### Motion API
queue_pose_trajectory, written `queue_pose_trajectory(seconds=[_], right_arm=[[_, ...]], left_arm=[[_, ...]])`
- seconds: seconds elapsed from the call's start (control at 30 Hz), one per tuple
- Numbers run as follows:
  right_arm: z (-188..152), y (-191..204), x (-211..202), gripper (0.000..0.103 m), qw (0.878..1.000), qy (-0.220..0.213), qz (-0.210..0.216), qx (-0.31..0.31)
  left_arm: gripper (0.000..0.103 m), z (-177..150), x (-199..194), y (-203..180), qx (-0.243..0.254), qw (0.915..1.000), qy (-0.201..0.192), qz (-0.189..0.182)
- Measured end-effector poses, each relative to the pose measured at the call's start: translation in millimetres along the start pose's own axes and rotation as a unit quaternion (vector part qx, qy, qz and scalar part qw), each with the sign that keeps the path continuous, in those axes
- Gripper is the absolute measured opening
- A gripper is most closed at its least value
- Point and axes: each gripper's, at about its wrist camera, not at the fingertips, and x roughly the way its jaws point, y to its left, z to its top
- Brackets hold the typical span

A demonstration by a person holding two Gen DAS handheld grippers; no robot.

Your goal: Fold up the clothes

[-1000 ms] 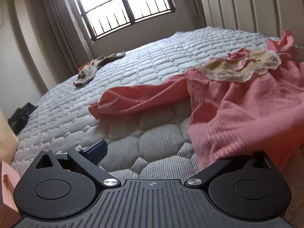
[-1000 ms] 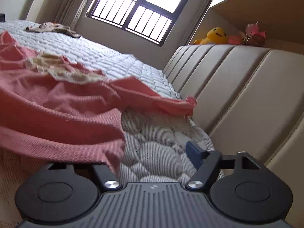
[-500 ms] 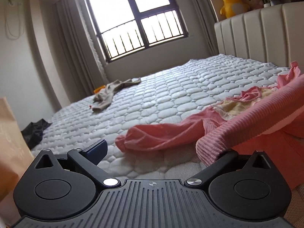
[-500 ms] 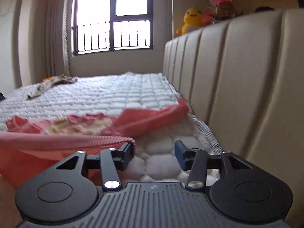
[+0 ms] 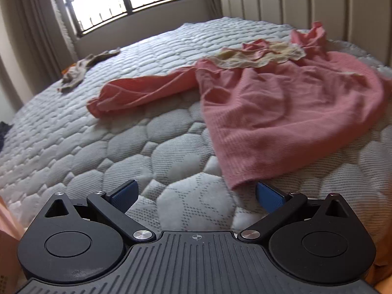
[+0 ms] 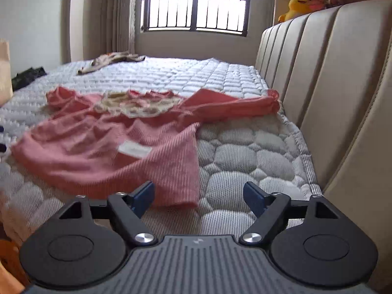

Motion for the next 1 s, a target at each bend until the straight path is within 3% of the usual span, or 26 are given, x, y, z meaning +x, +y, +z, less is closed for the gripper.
queue_pose_trajectory(seconds=[0.13, 0.2, 0.27, 0.33, 0.37, 0.47, 0.57, 0.6, 0.67, 0.73, 0.8, 0.83, 0.87, 0.9, 0.93, 1.0], right_arm=[[40.5, -4.3, 36.2, 0.084, 0.998, -0.034, 0.01, 0.053], [55.4, -3.6, 59.6, 0.084, 0.995, -0.053, 0.02, 0.088], [61.0, 1.2, 82.7, 0.084, 0.99, -0.067, 0.033, 0.118], [61.1, 8.4, 105.5, 0.084, 0.985, -0.076, 0.048, 0.145], [61.1, 12.0, 116.9, 0.084, 0.983, -0.081, 0.056, 0.158], [49.2, 31.3, 146.4, 0.084, 0.987, -0.066, 0.047, 0.14], [35.9, 45.3, 164.7, 0.084, 0.992, -0.035, 0.024, 0.118], [35.7, 46.7, 166.1, 0.084, 0.993, -0.031, 0.02, 0.116], [35.2, 45.4, 166.4, 0.084, 0.992, -0.034, 0.021, 0.12], [35.4, 41.9, 171.9, 0.084, 0.991, -0.02, 0.022, 0.13], [35.4, 37.8, 176.6, 0.084, 0.99, -0.01, 0.026, 0.141], [34.9, 35.9, 178.3, 0.084, 0.989, -0.007, 0.029, 0.146], [34.3, 34.8, 178.6, 0.084, 0.988, -0.007, 0.031, 0.15], [33.4, 34.2, 178.5, 0.084, 0.988, -0.009, 0.033, 0.153], [32.6, 33.8, 178.4, 0.084, 0.987, -0.01, 0.035, 0.155], [32.1, 33.5, 178.4, 0.084, 0.987, -0.012, 0.036, 0.157]], left_arm=[[0.103, 33.9, 8.8, 23.6, -0.098, 0.993, -0.049, -0.046], [0.103, 53.7, 26.8, 40.4, -0.163, 0.9819, -0.074, -0.063], [0.103, 73.5, 44.8, 57.3, -0.227, 0.9656, -0.099, -0.08], [0.103, 83.6, 69.5, 81.8, -0.306, 0.9426, -0.108, -0.078], [0.103, 85.9, 83.2, 97.0, -0.355, 0.9262, -0.106, -0.071], [0.103, 82.8, 121.1, 137.5, -0.488, 0.8668, -0.094, -0.038], [0.102, 78.9, 144.7, 159.8, -0.537, 0.8386, -0.09, 0.019], [0.101, 77.3, 151.8, 165.6, -0.545, 0.8329, -0.088, 0.033], [0.097, 76.8, 165.7, 174.4, -0.556, 0.8249, -0.089, 0.047], [0.088, 82.7, 175.0, 179.4, -0.55, 0.8265, -0.097, 0.068], [0.048, 92.1, 184.1, 184.2, -0.538, 0.8323, -0.099, 0.089], [0.039, 95.9, 187.6, 186.3, -0.535, 0.8342, -0.094, 0.094], [0.019, 100.2, 184.8, 185.9, -0.524, 0.8399, -0.1, 0.1], [0.014, 104.6, 181.3, 185.2, -0.512, 0.8458, -0.108, 0.106], [0.014, 108.9, 177.7, 184.5, -0.499, 0.8515, -0.115, 0.112], [0.014, 118.5, 162.1, 173.2, -0.446, 0.871, -0.145, 0.147]])
